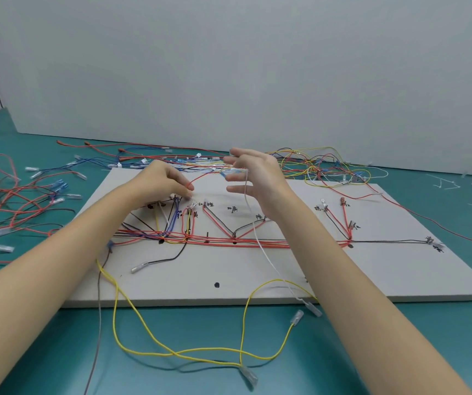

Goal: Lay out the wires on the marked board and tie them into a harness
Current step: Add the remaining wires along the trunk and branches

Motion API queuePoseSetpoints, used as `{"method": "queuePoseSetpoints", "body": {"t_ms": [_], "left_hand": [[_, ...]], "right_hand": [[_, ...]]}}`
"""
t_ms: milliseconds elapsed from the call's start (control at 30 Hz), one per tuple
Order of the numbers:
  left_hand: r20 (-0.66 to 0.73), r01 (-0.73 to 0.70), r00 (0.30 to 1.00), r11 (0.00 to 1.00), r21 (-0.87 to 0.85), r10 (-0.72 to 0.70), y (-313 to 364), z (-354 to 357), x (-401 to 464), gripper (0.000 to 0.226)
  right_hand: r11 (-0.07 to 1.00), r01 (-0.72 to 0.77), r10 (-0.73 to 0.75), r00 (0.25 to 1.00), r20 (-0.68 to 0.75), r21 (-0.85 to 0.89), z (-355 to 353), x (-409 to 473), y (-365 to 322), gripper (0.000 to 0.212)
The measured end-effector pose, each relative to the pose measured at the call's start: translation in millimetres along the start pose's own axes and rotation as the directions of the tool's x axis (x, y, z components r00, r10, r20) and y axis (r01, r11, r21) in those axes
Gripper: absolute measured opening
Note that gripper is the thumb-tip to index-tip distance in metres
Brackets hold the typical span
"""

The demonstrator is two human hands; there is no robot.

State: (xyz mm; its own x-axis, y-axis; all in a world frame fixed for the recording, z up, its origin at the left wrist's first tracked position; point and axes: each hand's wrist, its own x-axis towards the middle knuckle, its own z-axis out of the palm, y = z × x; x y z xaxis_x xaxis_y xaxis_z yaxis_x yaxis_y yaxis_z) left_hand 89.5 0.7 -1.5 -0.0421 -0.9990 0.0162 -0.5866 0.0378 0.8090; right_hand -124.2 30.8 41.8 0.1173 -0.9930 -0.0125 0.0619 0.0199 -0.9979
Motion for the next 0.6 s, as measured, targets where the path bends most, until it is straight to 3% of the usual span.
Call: {"method": "queuePoseSetpoints", "body": {"t_ms": [400,600], "left_hand": [[-0.031,0.065,0.997,0.994,-0.089,-0.068,-14,-11,1,0.011],[-0.050,0.161,0.984,0.975,-0.153,-0.170,-11,-8,7,0.013]], "right_hand": [[1.000,-0.027,0.028,0.998,0.050,-0.012,9,-14,15,0.031],[0.999,-0.048,0.048,0.998,0.048,0.001,8,-18,21,0.029]]}}
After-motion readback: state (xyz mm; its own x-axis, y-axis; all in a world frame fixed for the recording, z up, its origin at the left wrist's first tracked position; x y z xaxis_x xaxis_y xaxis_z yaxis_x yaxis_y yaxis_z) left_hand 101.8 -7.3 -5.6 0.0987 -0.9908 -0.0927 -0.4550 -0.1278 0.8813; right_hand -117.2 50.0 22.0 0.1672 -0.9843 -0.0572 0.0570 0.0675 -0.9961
